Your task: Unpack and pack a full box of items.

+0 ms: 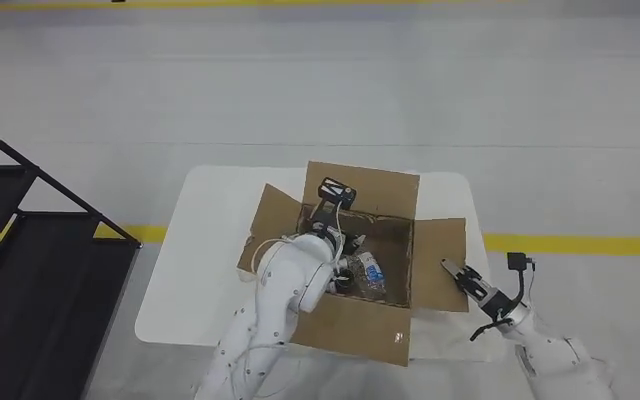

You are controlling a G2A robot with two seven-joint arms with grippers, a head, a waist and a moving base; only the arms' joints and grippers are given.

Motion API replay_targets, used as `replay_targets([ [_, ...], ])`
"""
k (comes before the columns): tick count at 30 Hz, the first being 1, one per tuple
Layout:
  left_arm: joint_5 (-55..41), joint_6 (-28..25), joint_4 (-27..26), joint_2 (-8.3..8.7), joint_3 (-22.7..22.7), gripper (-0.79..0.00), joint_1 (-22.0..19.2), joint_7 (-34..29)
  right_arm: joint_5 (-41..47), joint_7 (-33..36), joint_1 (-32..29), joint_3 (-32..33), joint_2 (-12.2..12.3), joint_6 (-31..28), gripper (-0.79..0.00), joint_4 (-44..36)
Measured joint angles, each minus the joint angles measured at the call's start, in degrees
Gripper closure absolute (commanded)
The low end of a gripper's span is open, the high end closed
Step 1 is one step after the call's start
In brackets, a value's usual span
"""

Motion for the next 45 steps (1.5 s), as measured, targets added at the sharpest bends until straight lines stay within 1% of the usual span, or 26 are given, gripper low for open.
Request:
replay_targets([
  [7, 2.1, 1.4, -1.1, 0.06, -1.1, -0.785, -0.3, -1.0, -3.5, 4.2, 5.1, 0.6, 0.7, 3.9, 0.0, -0.1],
  [12, 3.5, 3.1, -2.4, 0.14, -3.0, -0.785, -0.5, -1.9, -6.1, 7.9, 7.1, 0.6, 1.2, 3.8, 0.0, 0.0],
  [17, 4.2, 4.4, -3.0, 0.3, -5.6, -0.785, -0.5, -2.6, -6.0, 10.4, 8.0, 1.1, 1.7, 2.9, 0.0, 0.6],
  [18, 3.8, 4.8, -3.0, 0.3, -6.1, -0.785, -0.4, -2.7, -5.8, 10.8, 8.1, 1.1, 1.8, 2.7, -0.08, 0.6],
  [19, 2.5, 5.5, -2.9, 0.28, -7.0, -0.785, -0.2, -2.8, -5.6, 11.2, 8.1, 1.0, 1.9, 2.6, -0.135, 0.6],
  [20, 0.9, 6.0, -2.9, 0.24, -7.8, -0.785, 0.0, -2.8, -5.5, 11.4, 8.2, 0.9, 1.9, 2.4, -0.28, 0.6],
  [21, -1.1, 6.7, -3.0, 0.19, -8.8, -0.785, 0.2, -2.6, -5.4, 11.5, 8.2, 0.9, 2.0, 2.3, -0.517, 0.6],
  [22, -4.2, 7.8, -3.3, 0.14, -10.4, -0.785, 0.6, -2.1, -5.3, 11.5, 8.1, 0.8, 2.0, 2.3, -0.785, 0.6],
  [24, -7.8, 8.9, -3.9, 0.17, -12.6, -0.785, 1.4, -0.8, -5.0, 11.3, 7.8, 0.7, 2.1, 2.0, -0.785, 0.6],
  [31, -17.4, 13.5, -7.9, 0.54, -20.4, -0.785, 7.4, 5.1, -3.2, 8.8, 5.4, 0.6, 2.2, 0.5, -0.785, 0.6],
  [32, -18.3, 14.0, -8.3, 0.6, -21.5, -0.785, 8.0, 6.2, -3.1, 8.5, 5.1, 0.6, 2.2, 0.3, -0.739, 0.5],
  [33, -19.0, 14.5, -8.7, 0.67, -22.6, -0.785, 8.7, 7.2, -3.1, 8.2, 4.7, 0.5, 2.2, 0.2, -0.733, 0.4],
  [36, -20.9, 15.9, -9.9, 0.91, -25.7, -0.785, 10.7, 9.8, -3.3, 7.4, 3.7, 0.3, 2.2, -0.1, -0.631, -0.1],
  [37, -20.6, 16.0, -10.3, 1.08, -26.7, -0.785, 11.4, 10.3, -3.3, 7.1, 3.4, 0.2, 2.3, -0.2, -0.631, -0.2],
  [38, -20.0, 16.0, -10.6, 1.2, -27.2, -0.785, 11.8, 10.4, -3.4, 7.0, 3.2, 0.1, 2.3, -0.3, -0.597, -0.3],
  [39, -19.5, 15.9, -10.9, 1.31, -27.7, -0.785, 12.1, 10.3, -3.4, 6.9, 3.0, 0.1, 2.3, -0.3, -0.56, -0.5],
  [41, -18.5, 15.4, -10.7, 1.58, -28.4, -0.785, 12.5, 9.3, -3.6, 6.7, 2.8, 0.0, 2.4, -0.4, -0.385, -0.6],
  [42, -18.2, 15.3, -10.3, 1.69, -28.7, -0.785, 12.5, 8.9, -3.6, 6.6, 2.7, 0.0, 2.4, -0.4, -0.369, -0.6],
  [43, -18.0, 15.2, -9.5, 1.81, -29.1, -0.785, 12.4, 8.3, -3.6, 6.4, 2.6, -0.1, 2.4, -0.4, -0.323, -0.6],
  [45, -18.0, 14.9, -8.0, 1.96, -29.4, -0.785, 12.0, 7.4, -3.7, 6.2, 2.5, -0.2, 2.4, -0.4, -0.268, -0.6],
])
